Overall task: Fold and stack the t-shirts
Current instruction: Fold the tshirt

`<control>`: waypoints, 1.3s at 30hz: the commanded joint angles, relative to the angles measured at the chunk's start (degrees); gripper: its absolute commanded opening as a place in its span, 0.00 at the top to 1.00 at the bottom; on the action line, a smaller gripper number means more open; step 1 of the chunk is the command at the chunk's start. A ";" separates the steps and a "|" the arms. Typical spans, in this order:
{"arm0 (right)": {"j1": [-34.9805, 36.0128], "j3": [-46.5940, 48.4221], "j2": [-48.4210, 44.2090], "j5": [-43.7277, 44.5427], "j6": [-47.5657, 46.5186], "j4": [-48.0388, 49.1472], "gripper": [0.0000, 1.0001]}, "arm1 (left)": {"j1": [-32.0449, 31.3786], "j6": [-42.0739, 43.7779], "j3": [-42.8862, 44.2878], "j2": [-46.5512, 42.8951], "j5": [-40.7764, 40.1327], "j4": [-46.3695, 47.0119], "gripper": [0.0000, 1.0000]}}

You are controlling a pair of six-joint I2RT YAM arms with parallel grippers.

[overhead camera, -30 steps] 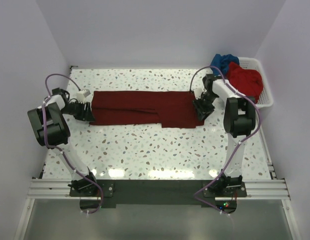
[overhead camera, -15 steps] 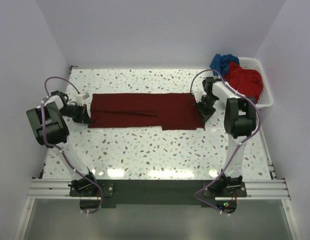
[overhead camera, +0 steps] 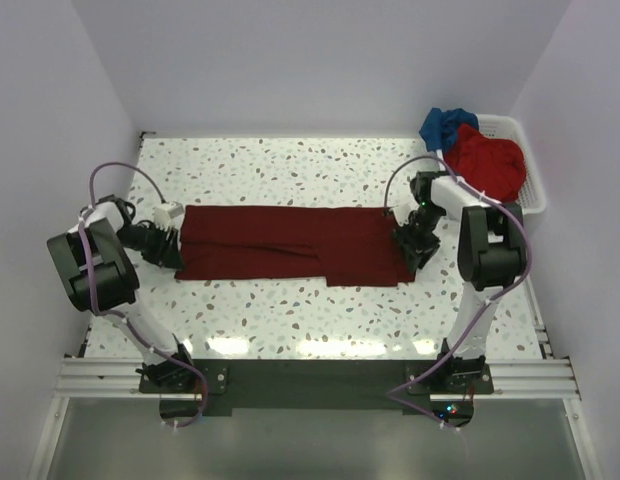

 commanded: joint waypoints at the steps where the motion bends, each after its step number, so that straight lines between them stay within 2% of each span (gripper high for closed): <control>1: -0.40 2.72 -7.56 -3.60 0.30 -3.02 0.57 | 0.68 8.00 0.73 -7.06 8.01 -0.98 0.57; 5: -0.49 3.25 -14.42 -6.24 0.83 -3.81 0.55 | -1.15 17.30 0.48 -17.68 17.43 0.15 0.46; 8: -0.49 0.88 -16.63 -10.62 3.46 -5.57 0.56 | -11.33 18.65 -5.29 -27.09 16.23 6.81 0.45; 9: -0.40 -1.21 -16.54 -12.64 3.99 -5.83 0.57 | -18.67 17.60 -7.33 -31.37 13.95 12.75 0.44; 11: -0.31 -3.33 -16.02 -14.23 5.57 -5.49 0.57 | -26.35 14.10 -13.20 -36.22 10.96 19.11 0.44; 12: -0.40 -5.26 -15.58 -14.67 5.93 -4.18 0.58 | -34.74 13.03 -14.98 -37.30 8.94 24.88 0.44; 14: -0.22 -7.03 -15.31 -14.85 7.86 -2.15 0.58 | -42.00 10.84 -19.71 -38.88 6.74 30.19 0.44; 15: 0.04 -8.25 -14.96 -14.94 8.30 -0.67 0.58 | -49.43 10.56 -21.13 -38.98 3.68 35.26 0.44; 17: 0.92 -9.23 -13.47 -13.98 9.79 0.49 0.60 | -56.59 11.61 -25.51 -38.63 0.15 40.12 0.44; 18: 1.09 -10.10 -12.86 -13.45 10.24 1.45 0.60 | -62.54 12.23 -26.76 -38.10 -3.00 44.67 0.44; 20: 1.62 -11.51 -11.36 -11.96 11.20 2.60 0.61 | -68.63 14.42 -28.88 -35.22 -5.22 48.13 0.45; 25: 2.06 -13.54 -9.16 -10.55 14.19 8.22 0.61 | -74.28 16.62 -31.33 -30.37 -8.74 57.62 0.46; 27: 2.15 -13.63 -8.11 -9.76 15.60 10.58 0.65 | -75.95 17.76 -32.13 -29.05 -9.10 59.30 0.46; 32: 2.06 -14.24 -6.79 -8.88 18.76 15.34 0.67 | -76.75 22.51 -35.30 -25.36 -8.92 65.79 0.46; 37: 2.33 -14.15 -5.47 -9.75 20.26 16.66 0.68 | -77.28 27.16 -36.79 -21.67 -8.92 70.73 0.46; 39: 2.59 -14.07 -4.77 -11.68 20.26 15.96 0.72 | -77.37 28.83 -36.71 -20.44 -9.18 72.66 0.46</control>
